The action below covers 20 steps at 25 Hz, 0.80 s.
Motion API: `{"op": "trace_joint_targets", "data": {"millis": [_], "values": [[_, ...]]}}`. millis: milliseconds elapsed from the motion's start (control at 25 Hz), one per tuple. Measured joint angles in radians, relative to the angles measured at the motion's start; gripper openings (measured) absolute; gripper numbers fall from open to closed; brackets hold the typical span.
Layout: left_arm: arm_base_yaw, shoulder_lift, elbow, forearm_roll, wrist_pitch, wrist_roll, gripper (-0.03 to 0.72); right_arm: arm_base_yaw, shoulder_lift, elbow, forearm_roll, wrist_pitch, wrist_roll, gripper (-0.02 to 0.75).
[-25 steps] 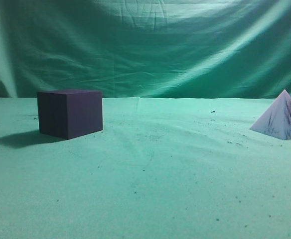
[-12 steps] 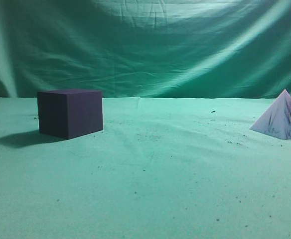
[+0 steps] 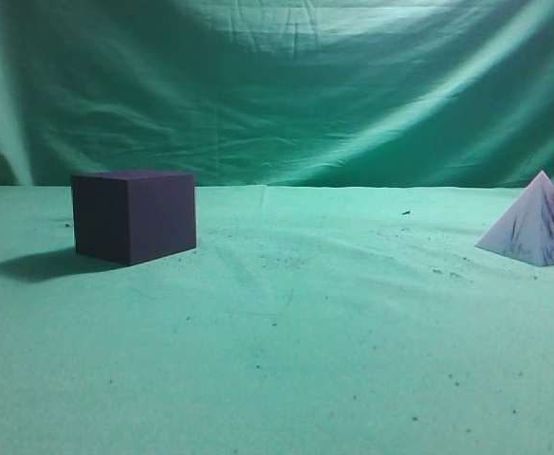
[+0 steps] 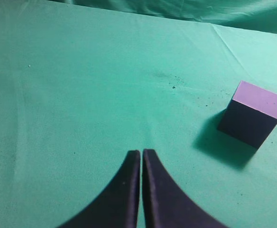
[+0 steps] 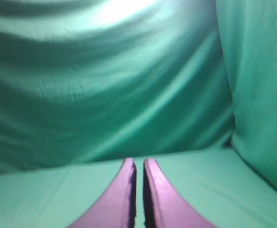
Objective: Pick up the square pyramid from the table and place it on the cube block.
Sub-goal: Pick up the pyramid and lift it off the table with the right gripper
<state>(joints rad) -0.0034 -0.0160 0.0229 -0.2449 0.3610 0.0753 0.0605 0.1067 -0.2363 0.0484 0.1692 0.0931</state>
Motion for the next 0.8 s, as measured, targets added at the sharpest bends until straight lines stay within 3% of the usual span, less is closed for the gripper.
{"op": "trace_joint_targets", "data": {"millis": [240,440,480,640,760,800], "values": [[0.0,0.0,0.0,0.0,0.0,0.0,0.0,0.0,0.346,-0.269,0.006,0.401,-0.032,0.048],[0.0,0.0,0.0,0.0,0.0,0.0,0.0,0.03,0.644,-0.423,0.094,0.65,-0.281,0.048],[0.0,0.0,0.0,0.0,0.0,0.0,0.0,0.06,0.7,-0.452,0.096,0.677,-0.298,0.0],[0.0,0.0,0.0,0.0,0.0,0.0,0.0,0.206,0.899,-0.537,0.065,0.699,-0.308,0.0],[0.0,0.0,0.0,0.0,0.0,0.0,0.0,0.253,1.043,-0.595,0.059,0.687,-0.275,0.0],[0.0,0.0,0.0,0.0,0.0,0.0,0.0,0.258,1.085,-0.616,0.059,0.683,-0.268,0.048]]}}
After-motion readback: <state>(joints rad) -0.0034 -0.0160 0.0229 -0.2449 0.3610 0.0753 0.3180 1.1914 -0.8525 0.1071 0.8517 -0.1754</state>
